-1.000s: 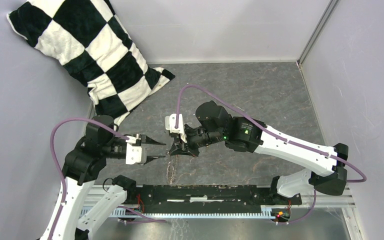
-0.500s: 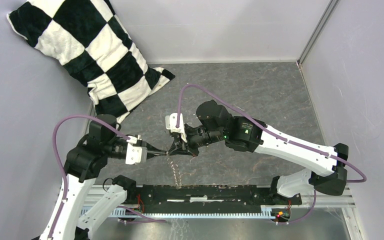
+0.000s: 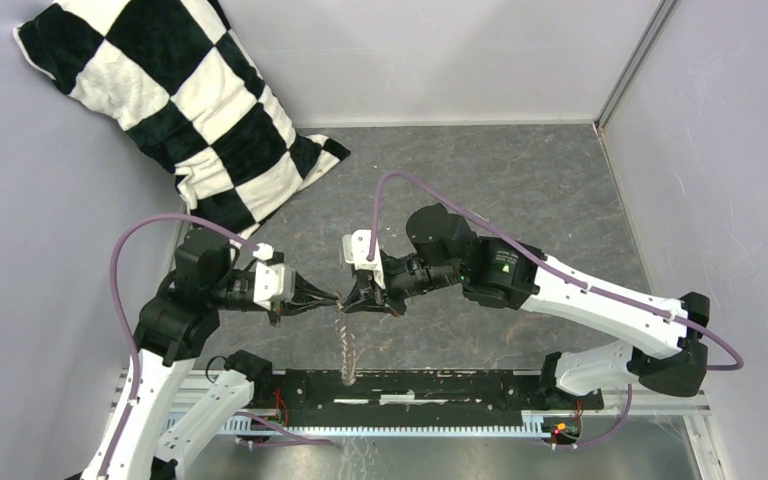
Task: Put the keys on the keyring
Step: Adjust the keyring.
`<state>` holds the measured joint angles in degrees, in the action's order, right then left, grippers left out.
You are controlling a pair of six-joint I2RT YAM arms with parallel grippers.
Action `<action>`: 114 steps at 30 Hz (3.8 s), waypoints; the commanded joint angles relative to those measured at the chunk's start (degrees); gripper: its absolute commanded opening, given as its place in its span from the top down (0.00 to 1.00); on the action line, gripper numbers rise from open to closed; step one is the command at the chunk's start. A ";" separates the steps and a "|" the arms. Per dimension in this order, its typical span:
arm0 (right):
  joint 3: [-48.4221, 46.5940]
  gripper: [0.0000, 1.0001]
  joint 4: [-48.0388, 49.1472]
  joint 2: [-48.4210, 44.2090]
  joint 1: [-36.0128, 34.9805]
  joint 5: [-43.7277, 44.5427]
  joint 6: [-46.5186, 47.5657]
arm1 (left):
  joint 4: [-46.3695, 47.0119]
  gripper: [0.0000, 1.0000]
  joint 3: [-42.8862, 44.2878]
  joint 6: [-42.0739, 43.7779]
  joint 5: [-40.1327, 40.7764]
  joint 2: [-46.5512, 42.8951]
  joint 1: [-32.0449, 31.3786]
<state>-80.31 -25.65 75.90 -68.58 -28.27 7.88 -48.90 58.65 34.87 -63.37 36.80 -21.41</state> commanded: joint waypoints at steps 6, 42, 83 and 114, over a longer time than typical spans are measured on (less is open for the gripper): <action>0.50 0.99 5.16 -2.79 -0.52 -2.44 -0.23 | 12.73 0.98 -2.32 -20.01 3.65 -1.79 -0.02; -2.32 0.99 1.96 -1.14 -0.52 5.57 -0.85 | -8.05 0.42 7.76 -1.63 -1.54 1.67 -0.02; -8.78 0.99 -4.87 4.43 -0.52 4.85 -0.32 | -5.20 0.73 4.37 4.31 -2.44 5.89 -0.02; 8.89 0.44 20.80 -9.86 -0.50 10.22 -7.79 | 40.83 0.98 -5.66 -34.13 -4.61 -3.46 0.04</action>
<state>-72.49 -11.51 68.66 -68.93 -20.88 1.15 -17.80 50.92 8.71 -64.14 32.67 -21.34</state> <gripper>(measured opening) 0.552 0.036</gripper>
